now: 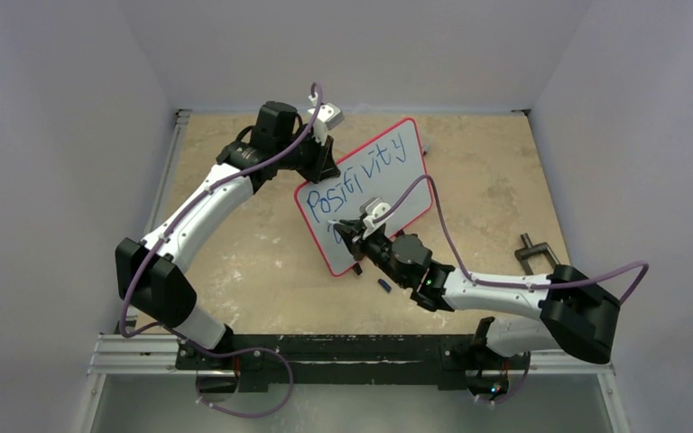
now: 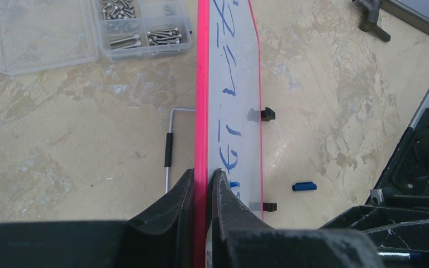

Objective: Write a sentence on the whiteboard

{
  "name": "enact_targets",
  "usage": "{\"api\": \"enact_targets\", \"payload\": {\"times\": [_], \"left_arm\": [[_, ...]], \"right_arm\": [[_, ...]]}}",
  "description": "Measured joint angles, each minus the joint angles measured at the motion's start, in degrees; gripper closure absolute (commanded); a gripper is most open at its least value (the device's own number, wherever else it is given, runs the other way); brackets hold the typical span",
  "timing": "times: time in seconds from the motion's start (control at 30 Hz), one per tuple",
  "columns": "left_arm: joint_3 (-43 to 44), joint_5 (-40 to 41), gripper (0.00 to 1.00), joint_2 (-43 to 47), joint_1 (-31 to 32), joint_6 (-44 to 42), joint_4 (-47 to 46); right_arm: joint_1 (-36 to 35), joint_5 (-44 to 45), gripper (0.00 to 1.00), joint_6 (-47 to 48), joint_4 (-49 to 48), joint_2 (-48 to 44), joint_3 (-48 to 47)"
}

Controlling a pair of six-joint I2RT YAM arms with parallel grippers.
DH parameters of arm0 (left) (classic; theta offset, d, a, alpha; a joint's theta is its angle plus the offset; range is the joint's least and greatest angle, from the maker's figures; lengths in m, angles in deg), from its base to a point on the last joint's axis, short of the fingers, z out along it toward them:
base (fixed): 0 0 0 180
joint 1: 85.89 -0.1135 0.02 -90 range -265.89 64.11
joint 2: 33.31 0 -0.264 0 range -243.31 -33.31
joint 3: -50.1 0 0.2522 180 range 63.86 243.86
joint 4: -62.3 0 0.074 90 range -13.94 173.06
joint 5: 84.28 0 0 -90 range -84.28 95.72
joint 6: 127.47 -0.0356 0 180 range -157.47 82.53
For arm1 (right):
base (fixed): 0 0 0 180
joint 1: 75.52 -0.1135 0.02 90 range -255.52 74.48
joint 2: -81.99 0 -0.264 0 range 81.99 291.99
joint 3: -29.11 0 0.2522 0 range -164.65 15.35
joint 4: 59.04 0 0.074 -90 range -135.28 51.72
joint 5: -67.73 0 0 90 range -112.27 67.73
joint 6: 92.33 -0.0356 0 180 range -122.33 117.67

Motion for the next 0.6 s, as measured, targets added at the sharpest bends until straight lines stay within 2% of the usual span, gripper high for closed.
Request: {"api": "enact_targets", "payload": {"times": [0.3, 0.6], "left_arm": [[0.0, 0.0, 1.00, 0.0, 0.0, 0.0, 0.0], [0.0, 0.0, 1.00, 0.0, 0.0, 0.0, 0.0]], "right_arm": [[0.0, 0.8, 1.00, -0.3, 0.0, 0.8, -0.5], [0.0, 5.1, 1.00, -0.7, 0.9, 0.8, -0.5]]}}
